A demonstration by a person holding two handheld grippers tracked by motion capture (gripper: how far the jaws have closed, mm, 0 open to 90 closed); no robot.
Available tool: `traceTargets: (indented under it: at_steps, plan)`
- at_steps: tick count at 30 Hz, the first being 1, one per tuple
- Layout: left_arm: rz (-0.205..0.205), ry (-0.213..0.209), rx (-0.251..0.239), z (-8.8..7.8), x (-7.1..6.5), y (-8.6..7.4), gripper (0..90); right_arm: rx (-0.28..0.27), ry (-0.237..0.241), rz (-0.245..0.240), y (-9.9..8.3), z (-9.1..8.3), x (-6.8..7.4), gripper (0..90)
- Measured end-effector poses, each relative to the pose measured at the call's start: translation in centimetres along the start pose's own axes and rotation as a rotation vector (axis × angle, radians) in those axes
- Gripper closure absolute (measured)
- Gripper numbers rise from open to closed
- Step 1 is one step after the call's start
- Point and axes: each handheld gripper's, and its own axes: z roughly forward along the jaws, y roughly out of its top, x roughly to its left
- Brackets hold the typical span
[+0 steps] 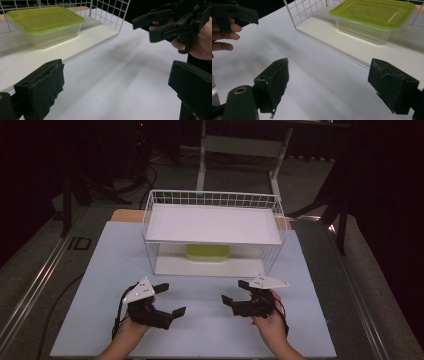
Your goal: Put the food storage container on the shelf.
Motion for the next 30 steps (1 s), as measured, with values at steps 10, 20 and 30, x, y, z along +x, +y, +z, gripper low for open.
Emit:
traceTargets:
  at_steps: [10,20,30]
  plan:
    - [0.003,0.013,0.02,-1.5,-0.1,-1.2,1.1,-0.002,-0.023,0.011,-1.3,-2.7,-0.7,14.5]
    - [-0.012,0.034,0.042,-2.8,0.0,-2.6,1.1,0.008,-0.045,0.016,-2.8,-4.7,-1.2,14.1]
    - [-0.024,0.052,0.032,-3.4,0.5,-3.9,1.1,0.017,-0.046,0.024,-4.6,-6.4,-1.8,14.2]
